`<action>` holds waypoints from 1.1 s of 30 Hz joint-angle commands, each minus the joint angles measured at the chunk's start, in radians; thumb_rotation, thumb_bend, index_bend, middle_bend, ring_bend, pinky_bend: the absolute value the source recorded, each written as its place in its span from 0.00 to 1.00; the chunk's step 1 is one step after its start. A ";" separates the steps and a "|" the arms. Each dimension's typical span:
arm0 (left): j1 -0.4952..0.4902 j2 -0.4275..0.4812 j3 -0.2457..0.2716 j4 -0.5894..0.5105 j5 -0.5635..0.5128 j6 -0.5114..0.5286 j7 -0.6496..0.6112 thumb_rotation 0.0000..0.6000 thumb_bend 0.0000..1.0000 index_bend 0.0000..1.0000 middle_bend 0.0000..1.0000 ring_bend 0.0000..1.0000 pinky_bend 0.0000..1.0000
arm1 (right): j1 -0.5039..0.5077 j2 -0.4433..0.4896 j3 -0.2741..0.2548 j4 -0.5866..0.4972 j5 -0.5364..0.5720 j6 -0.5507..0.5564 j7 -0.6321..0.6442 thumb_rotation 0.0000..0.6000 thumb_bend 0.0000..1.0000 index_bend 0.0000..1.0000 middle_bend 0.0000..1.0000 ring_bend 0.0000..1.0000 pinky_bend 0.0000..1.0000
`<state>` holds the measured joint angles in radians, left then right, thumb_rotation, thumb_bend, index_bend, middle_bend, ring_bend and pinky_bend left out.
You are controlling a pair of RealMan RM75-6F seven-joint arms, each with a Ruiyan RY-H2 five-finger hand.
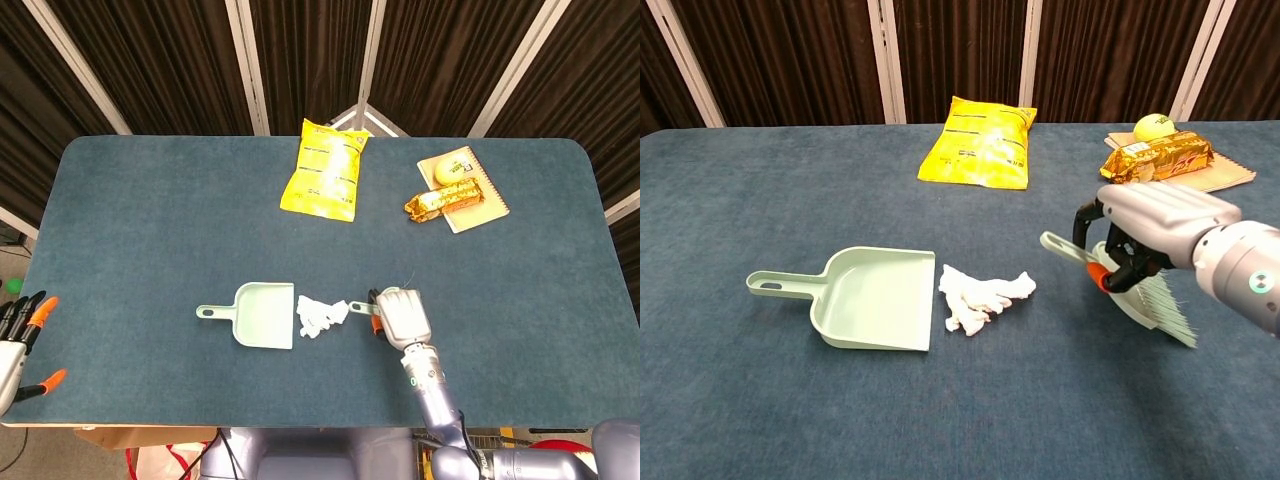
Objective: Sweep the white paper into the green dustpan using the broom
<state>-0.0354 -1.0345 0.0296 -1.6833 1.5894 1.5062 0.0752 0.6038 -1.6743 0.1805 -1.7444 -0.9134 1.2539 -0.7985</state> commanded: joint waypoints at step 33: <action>-0.388 -0.345 -0.216 -0.183 -0.427 -0.279 0.751 1.00 0.18 0.37 0.78 0.80 0.83 | 0.009 0.089 0.007 -0.107 -0.004 0.049 0.015 1.00 0.52 0.78 0.90 0.92 0.86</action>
<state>-0.3984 -1.3478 -0.1777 -1.8646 1.2024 1.2414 0.7953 0.6130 -1.5860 0.1878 -1.8508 -0.9170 1.3025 -0.7835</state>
